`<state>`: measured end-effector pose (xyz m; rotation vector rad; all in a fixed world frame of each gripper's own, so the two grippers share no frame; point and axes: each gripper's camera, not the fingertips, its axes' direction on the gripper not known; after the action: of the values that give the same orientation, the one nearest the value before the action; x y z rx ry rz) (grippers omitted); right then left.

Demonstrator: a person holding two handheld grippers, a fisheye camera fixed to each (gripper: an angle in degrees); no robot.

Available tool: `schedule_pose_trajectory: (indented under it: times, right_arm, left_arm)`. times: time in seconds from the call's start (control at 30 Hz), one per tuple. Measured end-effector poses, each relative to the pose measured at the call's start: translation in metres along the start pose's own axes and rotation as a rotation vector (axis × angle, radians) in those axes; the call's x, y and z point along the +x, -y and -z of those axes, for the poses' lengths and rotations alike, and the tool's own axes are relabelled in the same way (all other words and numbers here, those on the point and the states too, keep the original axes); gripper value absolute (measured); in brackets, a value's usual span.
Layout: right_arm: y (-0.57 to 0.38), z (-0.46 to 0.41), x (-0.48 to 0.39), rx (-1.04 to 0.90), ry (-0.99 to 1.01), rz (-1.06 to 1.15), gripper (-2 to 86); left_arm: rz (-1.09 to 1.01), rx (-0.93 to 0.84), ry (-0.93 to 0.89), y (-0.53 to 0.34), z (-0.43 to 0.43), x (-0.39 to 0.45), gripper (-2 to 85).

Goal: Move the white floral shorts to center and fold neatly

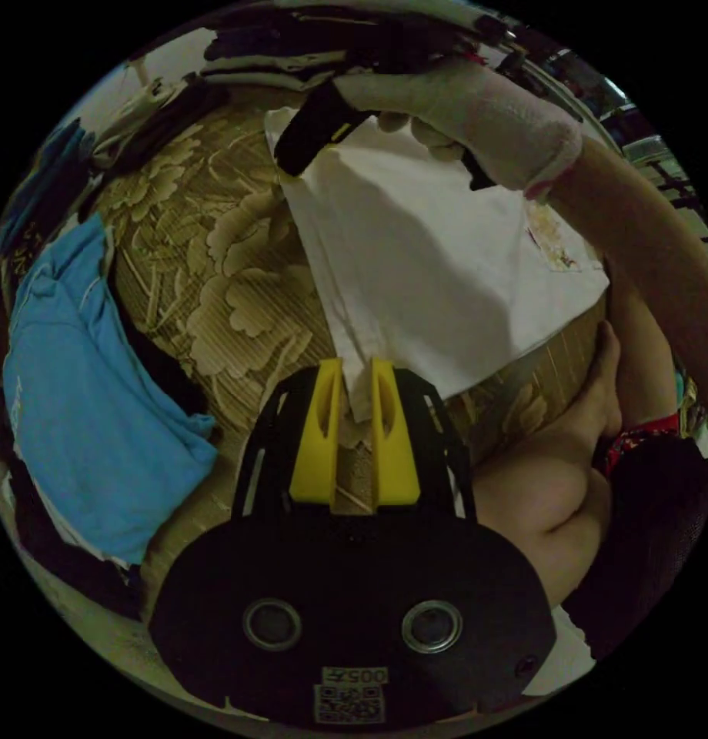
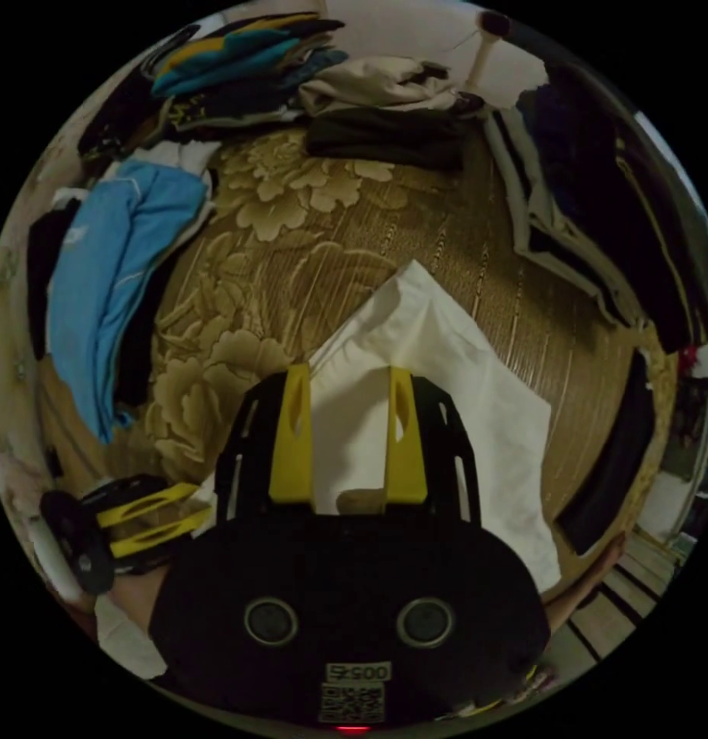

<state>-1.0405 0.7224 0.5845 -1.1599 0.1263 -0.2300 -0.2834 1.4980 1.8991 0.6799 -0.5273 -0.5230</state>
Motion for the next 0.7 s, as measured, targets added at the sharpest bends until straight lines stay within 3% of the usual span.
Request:
schedule_pose_trajectory:
  times: [0.1, 0.23, 0.47, 0.57, 0.7]
  right_arm:
    - [0.002, -0.002, -0.009, -0.001, -0.061, 0.044, 10.1]
    - [0.001, -0.003, -0.003, -0.025, -0.039, 0.052, 10.6]
    - [-0.012, 0.001, 0.01, -0.053, -0.036, 0.069, 13.4]
    - [-0.025, 0.005, 0.02, -0.039, -0.02, 0.058, 13.5]
    - [-0.043, 0.011, 0.036, -0.029, -0.002, 0.047, 13.0]
  left_arm:
    - [0.06, 0.038, 0.177, 0.0, -0.001, 0.014, 0.5]
    - [0.062, -0.021, 0.143, 0.012, -0.028, 0.028, -0.3]
    - [-0.01, -0.026, 0.26, 0.03, -0.055, 0.063, 0.2]
    - [-0.037, -0.014, 0.225, 0.037, -0.064, 0.063, 0.8]
    - [0.089, 0.052, 0.033, 0.037, -0.072, 0.043, 3.4]
